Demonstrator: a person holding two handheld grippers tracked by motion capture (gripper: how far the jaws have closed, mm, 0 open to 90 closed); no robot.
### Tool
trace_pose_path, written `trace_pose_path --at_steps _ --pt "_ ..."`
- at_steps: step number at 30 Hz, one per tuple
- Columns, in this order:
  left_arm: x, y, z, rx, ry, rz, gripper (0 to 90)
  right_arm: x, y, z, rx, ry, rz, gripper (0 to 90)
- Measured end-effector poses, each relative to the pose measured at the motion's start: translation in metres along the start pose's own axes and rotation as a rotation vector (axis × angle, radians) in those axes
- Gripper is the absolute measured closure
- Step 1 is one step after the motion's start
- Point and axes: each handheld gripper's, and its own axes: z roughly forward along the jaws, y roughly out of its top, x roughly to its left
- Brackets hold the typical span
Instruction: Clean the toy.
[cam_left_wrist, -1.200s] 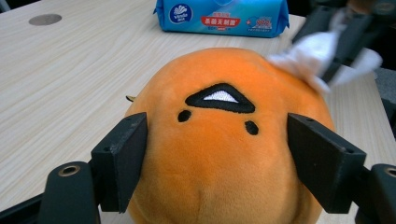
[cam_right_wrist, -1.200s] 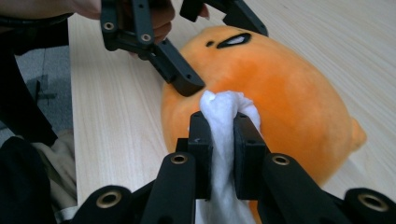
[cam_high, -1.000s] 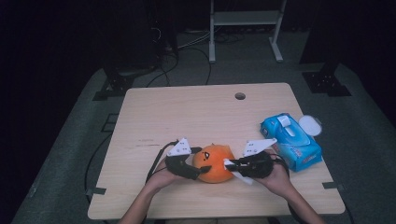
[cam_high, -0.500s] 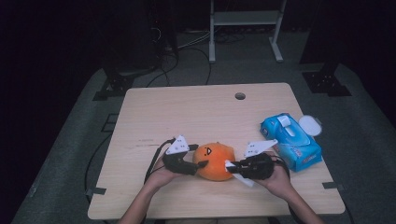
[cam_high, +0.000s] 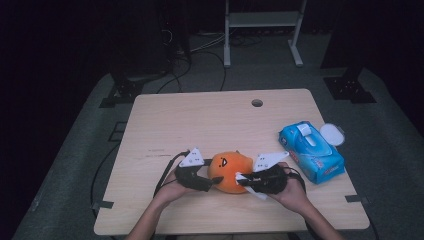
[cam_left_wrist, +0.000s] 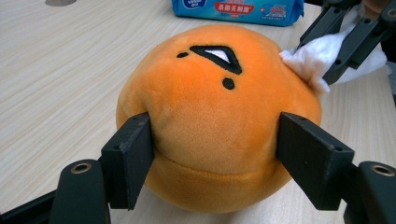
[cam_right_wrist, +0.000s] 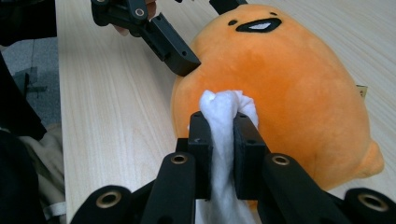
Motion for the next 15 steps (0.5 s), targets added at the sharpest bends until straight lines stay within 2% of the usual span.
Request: trace_pose_path --at_steps 3,5,7,10,12,13,15 --pt "-0.002 -0.001 0.001 0.002 -0.012 0.013 29.4 -0.013 -0.008 -0.006 0.000 -0.032 0.026 79.4" --pt "-0.007 0.002 0.002 0.016 -0.027 0.041 30.0 -0.025 -0.014 -0.012 -0.012 -0.066 0.082 79.4" --pt "-0.010 0.005 0.002 0.029 -0.025 0.064 29.3 -0.029 -0.016 -0.015 -0.022 -0.067 0.109 79.4" --pt "-0.007 0.009 -0.002 -0.012 -0.011 0.051 23.2 -0.028 -0.017 -0.011 -0.016 -0.039 0.107 79.4" --pt "-0.002 0.011 -0.003 -0.082 0.013 0.010 17.6 -0.026 -0.017 -0.010 -0.012 -0.024 0.098 79.4" --pt "-0.001 0.011 -0.002 -0.086 0.023 0.005 14.9 -0.025 -0.017 -0.009 -0.004 -0.028 0.085 79.3" --pt "-0.001 0.010 0.005 -0.056 0.024 0.005 16.9 -0.026 -0.016 -0.009 -0.003 -0.029 0.090 79.4"
